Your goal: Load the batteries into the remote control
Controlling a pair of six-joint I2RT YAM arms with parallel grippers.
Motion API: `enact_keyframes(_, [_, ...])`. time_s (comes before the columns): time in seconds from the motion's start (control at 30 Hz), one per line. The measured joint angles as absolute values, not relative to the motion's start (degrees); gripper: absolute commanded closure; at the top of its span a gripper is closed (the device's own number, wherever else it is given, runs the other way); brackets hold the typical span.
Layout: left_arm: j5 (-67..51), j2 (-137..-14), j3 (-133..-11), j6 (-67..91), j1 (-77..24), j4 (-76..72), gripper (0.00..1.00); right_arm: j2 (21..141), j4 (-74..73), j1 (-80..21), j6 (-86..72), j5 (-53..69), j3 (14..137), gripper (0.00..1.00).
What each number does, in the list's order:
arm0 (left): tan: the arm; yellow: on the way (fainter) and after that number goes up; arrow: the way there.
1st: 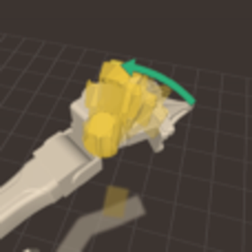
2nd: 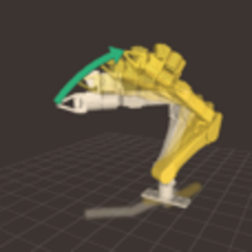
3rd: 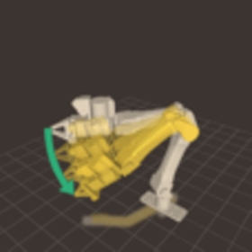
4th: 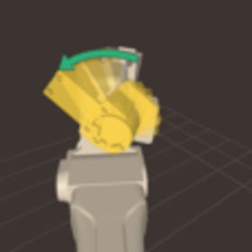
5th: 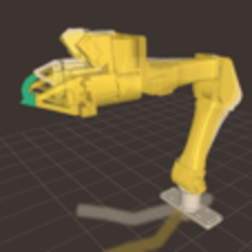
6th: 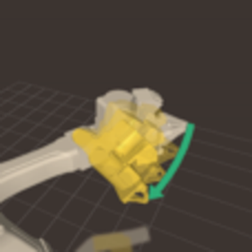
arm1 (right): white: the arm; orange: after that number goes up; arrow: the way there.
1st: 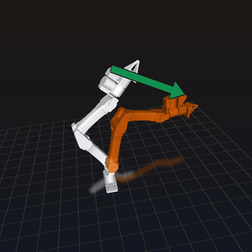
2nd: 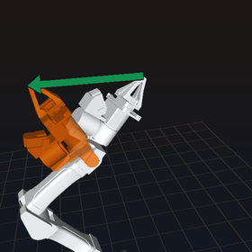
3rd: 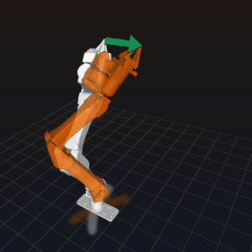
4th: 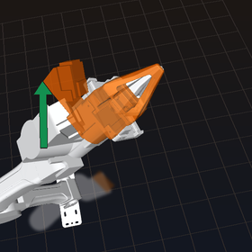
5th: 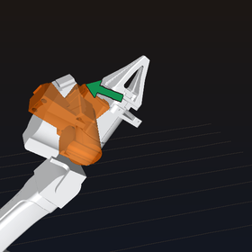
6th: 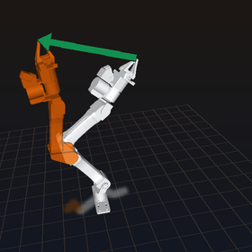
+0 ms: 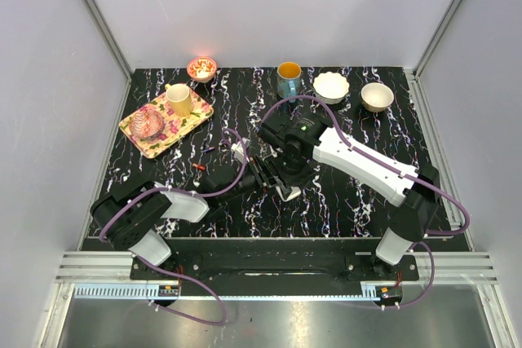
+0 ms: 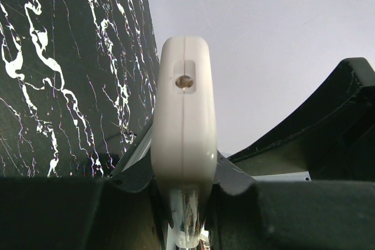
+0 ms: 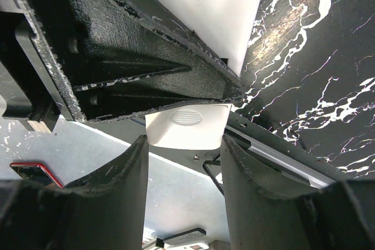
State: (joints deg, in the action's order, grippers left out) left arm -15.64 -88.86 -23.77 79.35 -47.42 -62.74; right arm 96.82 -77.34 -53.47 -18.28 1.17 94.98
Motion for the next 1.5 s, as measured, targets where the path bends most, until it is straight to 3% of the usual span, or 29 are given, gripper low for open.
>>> enact_keyframes(1.5, [-15.55,-88.12,-23.77,78.04,-47.53,-61.52,1.0,97.36,-77.38,-53.47,-18.28,1.5,94.91,1.0])
